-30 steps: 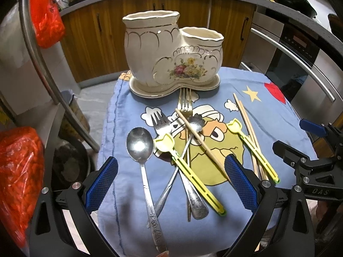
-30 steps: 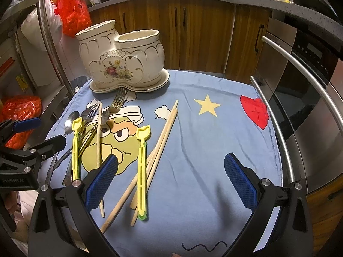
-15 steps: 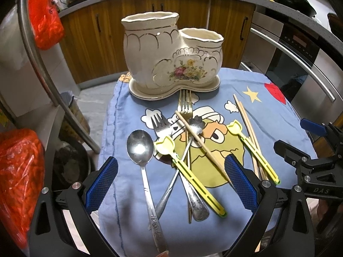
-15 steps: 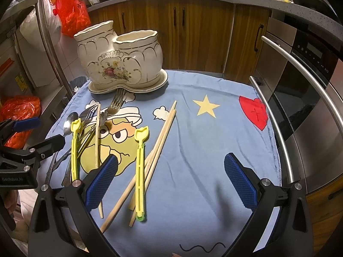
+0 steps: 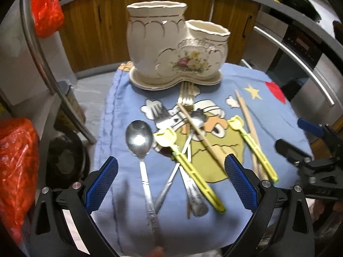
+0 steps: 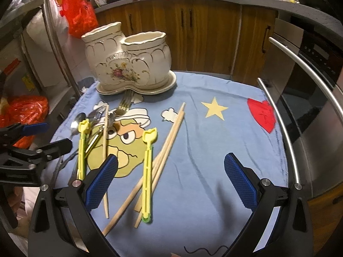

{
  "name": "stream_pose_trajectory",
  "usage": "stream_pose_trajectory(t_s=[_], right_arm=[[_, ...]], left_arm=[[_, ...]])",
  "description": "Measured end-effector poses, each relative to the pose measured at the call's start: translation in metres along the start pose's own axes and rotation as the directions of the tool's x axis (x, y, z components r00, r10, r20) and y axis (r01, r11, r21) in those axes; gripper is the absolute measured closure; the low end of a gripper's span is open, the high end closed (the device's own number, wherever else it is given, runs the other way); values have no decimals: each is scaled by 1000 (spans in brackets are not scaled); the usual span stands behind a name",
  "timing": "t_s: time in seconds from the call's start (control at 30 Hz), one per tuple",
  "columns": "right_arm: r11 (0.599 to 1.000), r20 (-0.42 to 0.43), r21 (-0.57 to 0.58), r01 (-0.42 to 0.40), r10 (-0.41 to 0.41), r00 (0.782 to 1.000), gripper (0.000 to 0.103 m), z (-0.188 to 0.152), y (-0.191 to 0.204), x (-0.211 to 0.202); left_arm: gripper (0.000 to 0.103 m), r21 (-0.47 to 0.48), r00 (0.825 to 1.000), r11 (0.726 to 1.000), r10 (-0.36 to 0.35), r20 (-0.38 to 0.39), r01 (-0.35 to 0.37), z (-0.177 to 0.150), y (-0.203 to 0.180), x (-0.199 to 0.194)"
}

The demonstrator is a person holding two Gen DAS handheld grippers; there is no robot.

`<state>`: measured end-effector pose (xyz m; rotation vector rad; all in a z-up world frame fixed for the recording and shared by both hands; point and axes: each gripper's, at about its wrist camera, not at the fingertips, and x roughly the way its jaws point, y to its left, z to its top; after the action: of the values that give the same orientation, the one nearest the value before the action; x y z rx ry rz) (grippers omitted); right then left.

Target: Organize utensils

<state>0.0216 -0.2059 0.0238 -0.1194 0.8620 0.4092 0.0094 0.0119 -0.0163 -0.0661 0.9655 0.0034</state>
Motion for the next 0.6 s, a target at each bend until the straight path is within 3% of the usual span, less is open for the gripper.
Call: stream_pose_trajectory(t_s=[0.13, 0.27, 0.4, 0.53, 0.6], right_arm=[[1000, -25, 2, -6, 6, 1000, 5, 3, -4, 13], [997, -52, -79, -21, 16, 999, 6, 4, 9, 26], [987, -57, -161, -20, 11, 998, 18, 4, 27, 33], [984, -64, -173, -45, 35, 997, 27, 7, 33, 36], [984, -88, -167, -64, 50, 995, 37, 7, 33, 39]], left_arm=[[4, 9, 999, 1000, 22, 38, -22, 1, 5, 0], [4, -27, 997, 1000, 8, 76, -6, 8, 17, 1], [4, -56, 988, 998, 43, 148, -35, 14, 26, -3], [4, 55, 974, 993, 86, 211, -100, 14, 17, -9], [4, 84, 970, 989, 104, 220, -125, 13, 14, -9]])
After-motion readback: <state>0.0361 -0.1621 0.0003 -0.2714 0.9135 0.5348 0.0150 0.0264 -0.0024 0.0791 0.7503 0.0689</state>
